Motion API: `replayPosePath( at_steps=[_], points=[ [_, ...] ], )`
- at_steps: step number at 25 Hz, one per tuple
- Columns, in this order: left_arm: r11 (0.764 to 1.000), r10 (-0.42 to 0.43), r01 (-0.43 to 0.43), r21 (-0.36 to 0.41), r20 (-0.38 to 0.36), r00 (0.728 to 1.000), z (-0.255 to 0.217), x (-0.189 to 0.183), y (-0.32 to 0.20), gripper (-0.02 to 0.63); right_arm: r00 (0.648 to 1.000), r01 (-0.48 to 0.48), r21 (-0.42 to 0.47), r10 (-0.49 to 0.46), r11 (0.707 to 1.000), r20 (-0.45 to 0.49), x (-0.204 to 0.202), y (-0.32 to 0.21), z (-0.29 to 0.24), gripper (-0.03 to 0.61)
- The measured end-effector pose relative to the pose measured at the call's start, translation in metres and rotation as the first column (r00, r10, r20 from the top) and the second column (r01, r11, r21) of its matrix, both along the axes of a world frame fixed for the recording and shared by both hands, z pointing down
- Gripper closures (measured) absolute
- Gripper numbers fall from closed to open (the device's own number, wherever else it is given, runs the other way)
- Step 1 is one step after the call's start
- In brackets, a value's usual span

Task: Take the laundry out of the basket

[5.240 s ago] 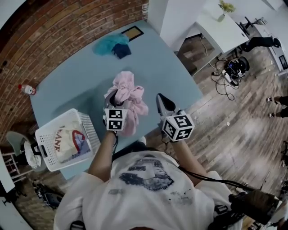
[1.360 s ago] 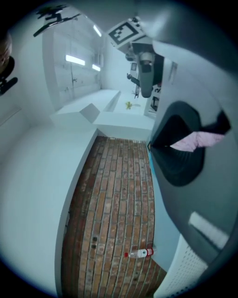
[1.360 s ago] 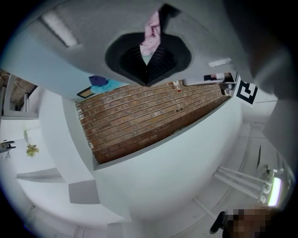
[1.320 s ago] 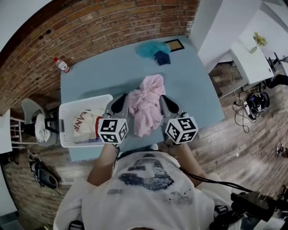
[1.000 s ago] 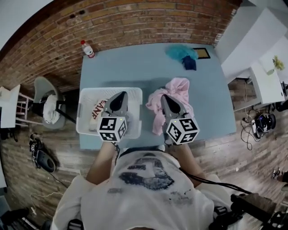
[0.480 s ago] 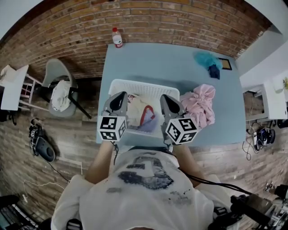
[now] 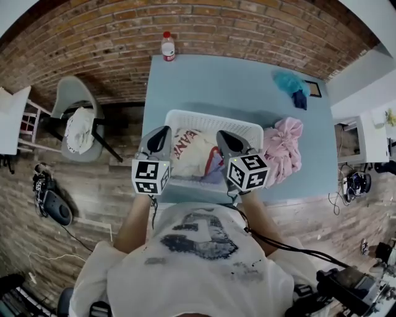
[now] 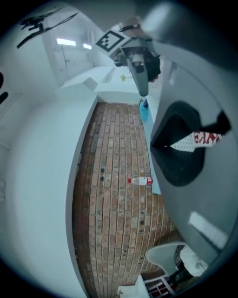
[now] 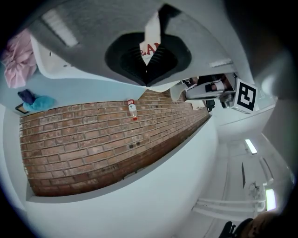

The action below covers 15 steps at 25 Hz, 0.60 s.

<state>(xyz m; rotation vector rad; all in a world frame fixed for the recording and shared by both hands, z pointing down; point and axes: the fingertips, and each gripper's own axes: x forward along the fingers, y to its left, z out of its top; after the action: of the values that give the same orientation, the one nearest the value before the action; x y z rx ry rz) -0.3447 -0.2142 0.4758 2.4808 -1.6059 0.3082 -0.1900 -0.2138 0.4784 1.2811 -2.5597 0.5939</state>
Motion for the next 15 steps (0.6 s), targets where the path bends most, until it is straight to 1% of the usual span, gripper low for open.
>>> replayPosePath(
  at_steps=[4, 11, 13, 15],
  points=[
    [1.000, 0.026, -0.026, -0.008, -0.017, 1.000, 0.004, -0.004, -0.009, 0.621, 0.999, 0.034, -0.044, -0.035, 0.998, -0.021, -0.012, -0.010, 0.015, 0.580],
    [0.996, 0.085, -0.086, -0.014, -0.027, 0.996, 0.003, 0.005, -0.023, 0.621, 0.992, 0.101, -0.096, -0.107, 0.990, -0.064, -0.029, -0.023, 0.034, 0.577],
    [0.995, 0.101, -0.101, -0.018, -0.026, 0.995, 0.004, 0.008, -0.027, 0.621, 0.988, 0.120, -0.118, -0.130, 0.986, -0.079, -0.033, -0.023, 0.042, 0.479],
    [0.994, 0.109, -0.110, -0.025, -0.027, 0.994, 0.005, 0.010, -0.029, 0.621, 0.983, 0.146, -0.144, -0.160, 0.979, -0.092, -0.037, -0.022, 0.052, 0.459]
  ],
)
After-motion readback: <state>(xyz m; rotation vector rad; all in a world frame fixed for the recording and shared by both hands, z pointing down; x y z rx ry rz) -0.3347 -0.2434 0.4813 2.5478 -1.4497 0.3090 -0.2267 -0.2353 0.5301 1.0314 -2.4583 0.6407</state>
